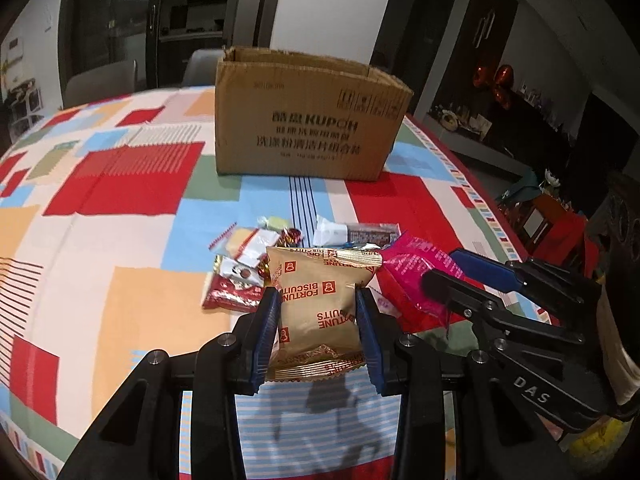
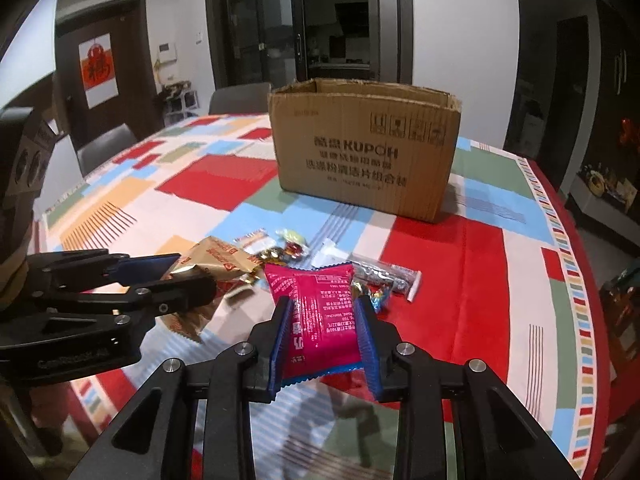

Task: Organize snacks
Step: 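Carry the biscuit packet and pink bag into the cardboard box with both tools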

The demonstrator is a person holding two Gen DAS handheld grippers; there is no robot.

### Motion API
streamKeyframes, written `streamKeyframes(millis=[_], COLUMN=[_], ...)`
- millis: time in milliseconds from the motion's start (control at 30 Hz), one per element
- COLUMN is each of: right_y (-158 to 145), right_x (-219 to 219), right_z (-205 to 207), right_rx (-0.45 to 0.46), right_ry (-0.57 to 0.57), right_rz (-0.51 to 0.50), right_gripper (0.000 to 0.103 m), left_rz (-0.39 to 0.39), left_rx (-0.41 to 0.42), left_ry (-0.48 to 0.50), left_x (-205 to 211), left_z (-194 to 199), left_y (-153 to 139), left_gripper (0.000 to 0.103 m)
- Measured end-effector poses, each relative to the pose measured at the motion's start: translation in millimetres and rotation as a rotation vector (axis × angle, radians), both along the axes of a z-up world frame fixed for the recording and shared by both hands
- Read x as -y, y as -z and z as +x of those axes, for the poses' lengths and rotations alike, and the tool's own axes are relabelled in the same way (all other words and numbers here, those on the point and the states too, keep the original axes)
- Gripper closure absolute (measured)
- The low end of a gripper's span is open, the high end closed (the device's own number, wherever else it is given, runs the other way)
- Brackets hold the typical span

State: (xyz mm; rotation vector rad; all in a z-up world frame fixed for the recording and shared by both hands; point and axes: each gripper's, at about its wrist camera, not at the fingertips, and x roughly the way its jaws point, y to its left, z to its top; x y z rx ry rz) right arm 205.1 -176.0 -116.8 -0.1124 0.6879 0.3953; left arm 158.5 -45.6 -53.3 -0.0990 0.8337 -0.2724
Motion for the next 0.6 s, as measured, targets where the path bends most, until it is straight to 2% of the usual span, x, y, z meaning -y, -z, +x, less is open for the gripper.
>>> streamKeyframes(millis=[300,600], right_y=[-26.7,-63.5], right_x=[-5.1,-8.2], right_z=[-8.0,3.7], right_rx=[0.093,0.190], right_ry=[0.031,0.070], right_rz=[0.007,0.050], right_gripper=[0.070,0.070], left_rz=[0.013,0.009], left_rx=[0.091,0.182], left_ry=[-0.019,-0.005], left_x=[-7.5,-13.1], left_z=[-0.2,25.3], left_y=[-30.5,-71.0], left_gripper=[0.065,0.065])
